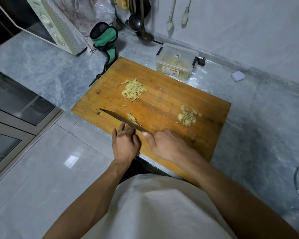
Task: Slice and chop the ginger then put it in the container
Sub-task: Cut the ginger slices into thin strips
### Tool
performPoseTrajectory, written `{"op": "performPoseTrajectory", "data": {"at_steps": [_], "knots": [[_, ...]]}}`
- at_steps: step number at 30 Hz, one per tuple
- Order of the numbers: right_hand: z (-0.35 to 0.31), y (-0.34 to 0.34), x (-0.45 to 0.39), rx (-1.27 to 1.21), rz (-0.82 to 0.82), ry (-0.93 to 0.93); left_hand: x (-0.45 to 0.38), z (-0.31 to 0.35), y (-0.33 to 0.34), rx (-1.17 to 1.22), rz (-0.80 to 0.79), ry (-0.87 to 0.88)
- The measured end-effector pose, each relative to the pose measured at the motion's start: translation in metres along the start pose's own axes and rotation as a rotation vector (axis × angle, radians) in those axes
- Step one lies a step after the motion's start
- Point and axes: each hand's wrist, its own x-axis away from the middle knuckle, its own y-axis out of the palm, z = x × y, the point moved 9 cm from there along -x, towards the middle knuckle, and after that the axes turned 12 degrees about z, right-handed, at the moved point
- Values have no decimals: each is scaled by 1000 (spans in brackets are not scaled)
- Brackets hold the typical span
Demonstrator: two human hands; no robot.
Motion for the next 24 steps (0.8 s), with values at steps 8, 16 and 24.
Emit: {"op": "performPoseTrajectory", "data": {"at_steps": [8,16,24], "knots": [[-1,1,-9,0,-35,15,0,-5,8,-13,-25,-35],[6,-5,-2,-54,-29,31,1,-3,8,-64,-43,-15],[4,-4,-4,-46,-29,12,0,1,7,-61,-38,16]]}}
